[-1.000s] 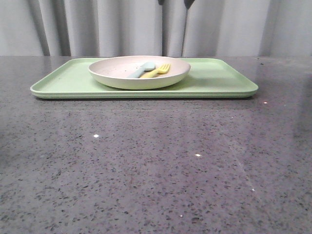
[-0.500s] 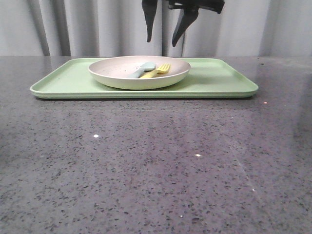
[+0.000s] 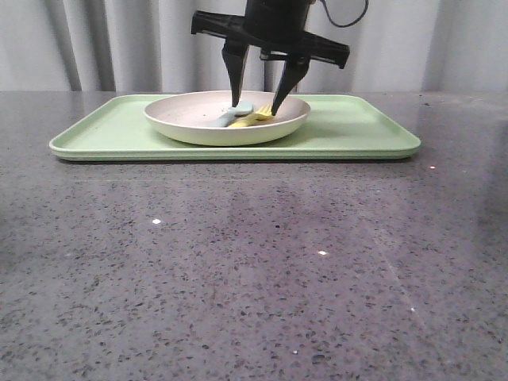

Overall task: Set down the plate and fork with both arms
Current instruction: 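Lower the right gripper into the plate and grasp the yellow fork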

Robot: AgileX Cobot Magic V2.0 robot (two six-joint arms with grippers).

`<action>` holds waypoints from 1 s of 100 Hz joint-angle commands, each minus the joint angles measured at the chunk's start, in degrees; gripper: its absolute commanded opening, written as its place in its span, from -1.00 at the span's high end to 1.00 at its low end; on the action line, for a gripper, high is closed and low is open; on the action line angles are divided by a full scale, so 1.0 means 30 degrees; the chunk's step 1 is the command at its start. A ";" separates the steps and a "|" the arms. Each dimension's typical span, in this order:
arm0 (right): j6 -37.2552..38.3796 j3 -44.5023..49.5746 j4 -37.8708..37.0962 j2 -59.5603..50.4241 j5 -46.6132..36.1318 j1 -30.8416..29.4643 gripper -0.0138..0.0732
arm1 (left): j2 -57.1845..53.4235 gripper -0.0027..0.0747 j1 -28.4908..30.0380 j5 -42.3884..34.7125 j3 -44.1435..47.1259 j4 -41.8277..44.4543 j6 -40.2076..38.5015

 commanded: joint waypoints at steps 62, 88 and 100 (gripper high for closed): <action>0.0300 -0.0695 0.0203 -0.0264 -0.0674 -0.0036 -0.03 | -0.0053 0.26 0.0081 -0.1408 -0.0524 -0.0355 -0.0180; 0.0300 -0.0695 0.0203 -0.0264 -0.0657 -0.0036 0.55 | -0.0053 0.26 0.0081 -0.1408 -0.0524 -0.0355 -0.0180; 0.0300 -0.0695 0.0203 -0.0283 -0.0641 -0.0036 0.63 | -0.0053 0.26 0.0081 -0.1408 -0.0524 -0.0355 -0.0180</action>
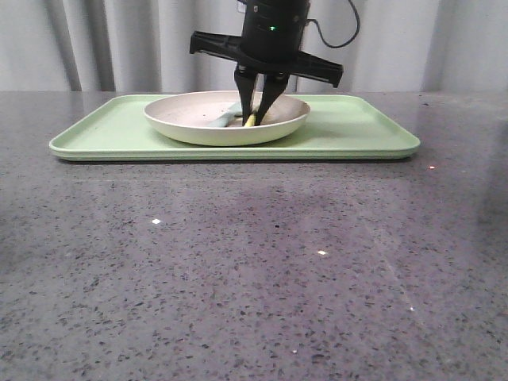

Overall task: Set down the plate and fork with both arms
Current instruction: 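Lower the right gripper into the plate and grasp the yellow fork, then lift the yellow fork out of the plate with the right gripper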

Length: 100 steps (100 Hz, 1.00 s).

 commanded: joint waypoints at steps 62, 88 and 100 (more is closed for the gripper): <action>-0.1190 -0.0549 -0.3569 -0.4895 0.1423 -0.0895 0.64 | -0.0053 0.26 0.0081 -0.1408 -0.0524 -0.0355 -0.0180; -0.3632 -0.0532 -0.4509 -0.6413 0.2769 -0.2040 0.64 | -0.0053 0.26 0.0081 -0.1408 -0.0524 -0.0355 -0.0180; -0.4691 -0.0511 -0.3964 -0.6763 0.2769 -0.2648 0.64 | -0.0053 0.26 0.0081 -0.1408 -0.0524 -0.0355 -0.0180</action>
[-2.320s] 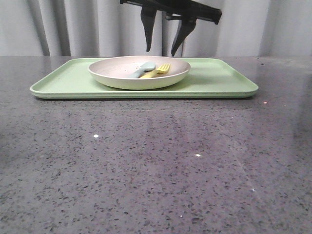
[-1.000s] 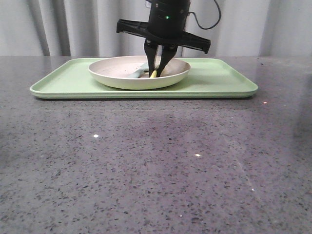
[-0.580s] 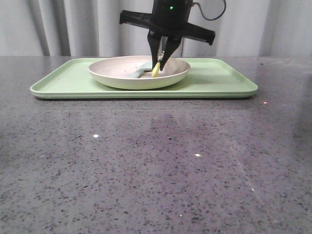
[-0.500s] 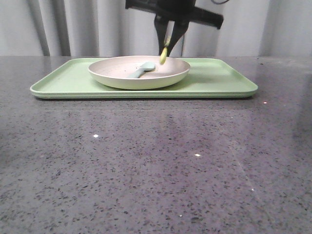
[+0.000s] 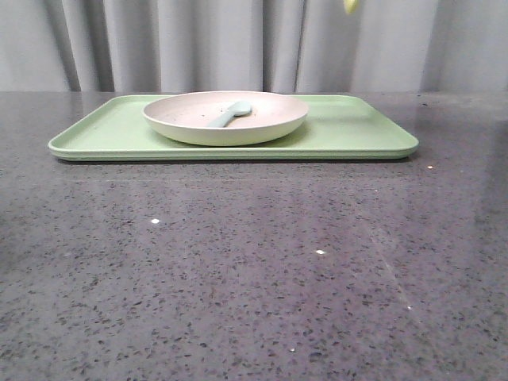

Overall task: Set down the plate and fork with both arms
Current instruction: 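Lift the yellow fork out of the plate with the right gripper, then lower the fork onto the tray beside the plate and release it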

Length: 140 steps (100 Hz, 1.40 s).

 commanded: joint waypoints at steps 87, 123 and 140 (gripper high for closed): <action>-0.5044 0.2380 0.4325 0.1526 0.1477 -0.1740 0.64 | -0.0053 0.26 0.0081 -0.1408 -0.0524 -0.0355 -0.0180; -0.5044 0.2380 0.4364 0.1812 0.1279 -0.1740 0.54 | -0.0053 0.26 0.0081 -0.1408 -0.0524 -0.0355 -0.0180; -0.5044 0.2380 0.4428 0.1833 0.1279 -0.1931 0.14 | -0.0053 0.26 0.0081 -0.1408 -0.0524 -0.0355 -0.0180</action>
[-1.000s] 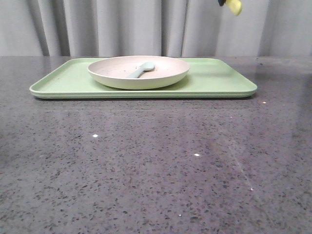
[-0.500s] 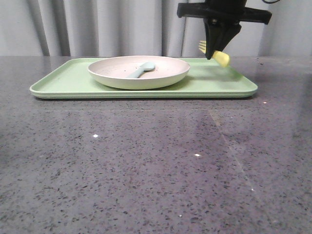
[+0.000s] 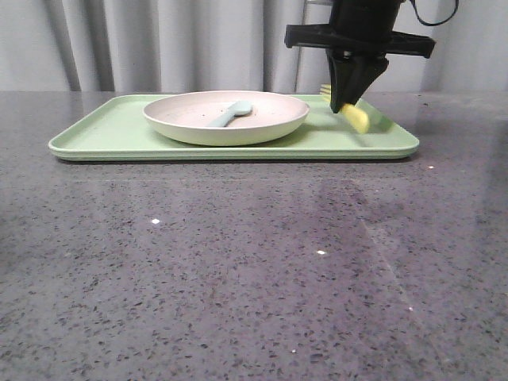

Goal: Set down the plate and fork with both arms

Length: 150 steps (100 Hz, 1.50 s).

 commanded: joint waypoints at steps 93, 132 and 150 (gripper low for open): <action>-0.0307 -0.0438 -0.0005 -0.4386 0.1876 -0.0142 0.27 | -0.0053 0.26 0.0081 -0.1736 -0.0524 -0.0243 -0.0180; -0.0402 -0.0086 -0.0914 -0.7805 0.1876 0.0699 0.36 | -0.0053 0.26 0.0081 -0.1736 -0.0524 -0.0217 -0.0180; -0.0402 0.2507 -0.1592 -1.0118 0.0938 0.0767 0.36 | -0.0053 0.26 0.0081 -0.1736 -0.0524 -0.0168 -0.0180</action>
